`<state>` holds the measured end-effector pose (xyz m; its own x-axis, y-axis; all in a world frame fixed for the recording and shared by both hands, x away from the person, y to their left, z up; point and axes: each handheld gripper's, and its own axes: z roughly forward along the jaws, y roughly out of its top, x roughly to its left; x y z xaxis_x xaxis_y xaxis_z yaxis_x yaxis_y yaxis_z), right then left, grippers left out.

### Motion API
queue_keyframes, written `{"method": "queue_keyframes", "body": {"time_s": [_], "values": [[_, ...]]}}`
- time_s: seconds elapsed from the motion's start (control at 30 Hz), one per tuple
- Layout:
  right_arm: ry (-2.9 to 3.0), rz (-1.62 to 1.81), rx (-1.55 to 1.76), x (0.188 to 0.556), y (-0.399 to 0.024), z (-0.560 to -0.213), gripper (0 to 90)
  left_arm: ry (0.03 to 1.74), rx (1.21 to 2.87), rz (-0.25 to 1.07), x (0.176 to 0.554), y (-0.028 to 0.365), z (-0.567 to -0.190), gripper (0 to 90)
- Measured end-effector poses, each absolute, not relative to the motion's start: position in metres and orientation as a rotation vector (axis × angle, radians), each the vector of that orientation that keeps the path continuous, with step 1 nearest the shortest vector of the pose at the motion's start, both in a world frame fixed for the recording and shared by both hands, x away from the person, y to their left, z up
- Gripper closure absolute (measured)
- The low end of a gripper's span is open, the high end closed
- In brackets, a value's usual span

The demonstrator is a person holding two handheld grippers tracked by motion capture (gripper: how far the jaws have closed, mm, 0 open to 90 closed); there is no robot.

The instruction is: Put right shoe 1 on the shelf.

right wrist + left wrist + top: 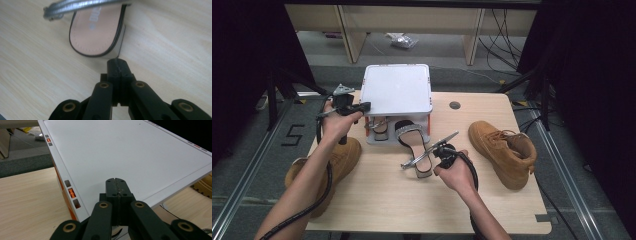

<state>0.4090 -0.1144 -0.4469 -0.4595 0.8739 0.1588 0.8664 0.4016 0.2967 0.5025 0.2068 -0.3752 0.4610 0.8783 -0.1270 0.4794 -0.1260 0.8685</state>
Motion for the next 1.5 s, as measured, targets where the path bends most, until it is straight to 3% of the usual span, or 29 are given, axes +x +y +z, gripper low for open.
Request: {"method": "queue_keyframes", "body": {"time_s": [0.37,1.5], "values": [[2.675,0.532,1.526,0.407,-0.101,-0.468,90.0,1.161,1.774,0.529,0.503,0.207,-0.375,89.6],[2.656,0.758,1.515,0.426,-0.048,-0.473,90.0,1.16,1.766,0.529,0.503,0.207,-0.375,89.6]]}}
